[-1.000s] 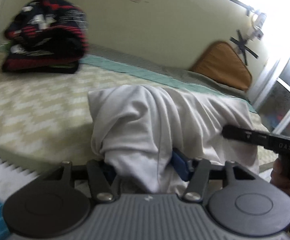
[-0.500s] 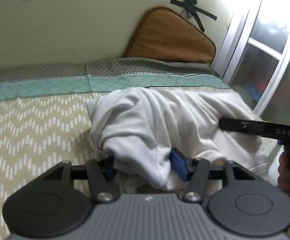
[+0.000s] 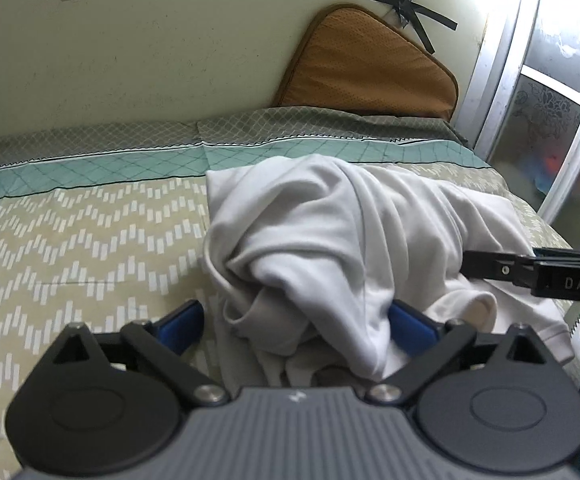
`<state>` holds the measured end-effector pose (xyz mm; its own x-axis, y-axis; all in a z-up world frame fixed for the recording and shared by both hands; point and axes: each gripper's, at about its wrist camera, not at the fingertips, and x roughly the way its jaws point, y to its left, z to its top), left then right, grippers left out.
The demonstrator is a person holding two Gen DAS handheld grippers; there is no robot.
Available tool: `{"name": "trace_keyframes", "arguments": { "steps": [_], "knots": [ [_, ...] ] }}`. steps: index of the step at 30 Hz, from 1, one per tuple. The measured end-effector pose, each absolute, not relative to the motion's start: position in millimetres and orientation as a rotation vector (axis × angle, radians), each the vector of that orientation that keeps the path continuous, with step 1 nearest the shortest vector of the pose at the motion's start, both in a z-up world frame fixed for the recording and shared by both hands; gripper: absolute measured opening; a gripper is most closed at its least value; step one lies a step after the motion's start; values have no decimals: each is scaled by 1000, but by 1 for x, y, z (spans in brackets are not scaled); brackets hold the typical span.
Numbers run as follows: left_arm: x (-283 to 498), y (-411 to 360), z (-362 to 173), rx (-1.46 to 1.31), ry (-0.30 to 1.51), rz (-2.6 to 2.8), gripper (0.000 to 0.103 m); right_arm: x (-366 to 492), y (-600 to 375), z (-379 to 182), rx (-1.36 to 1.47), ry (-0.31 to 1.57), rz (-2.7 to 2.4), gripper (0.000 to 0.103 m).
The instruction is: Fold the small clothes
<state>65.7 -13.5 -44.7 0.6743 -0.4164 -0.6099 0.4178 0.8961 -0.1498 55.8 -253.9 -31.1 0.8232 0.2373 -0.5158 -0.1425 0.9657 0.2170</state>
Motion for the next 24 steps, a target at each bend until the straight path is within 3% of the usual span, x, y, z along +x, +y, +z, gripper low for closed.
{"name": "trace_keyframes", "arguments": {
  "steps": [9,24],
  "knots": [
    [65,-14,-45,5,688,-456,103,58,-254,-30,160,572,190,64],
    [62,-16,-45,6,684,-439,103,56,-254,-31,153,574,189,66]
  ]
}}
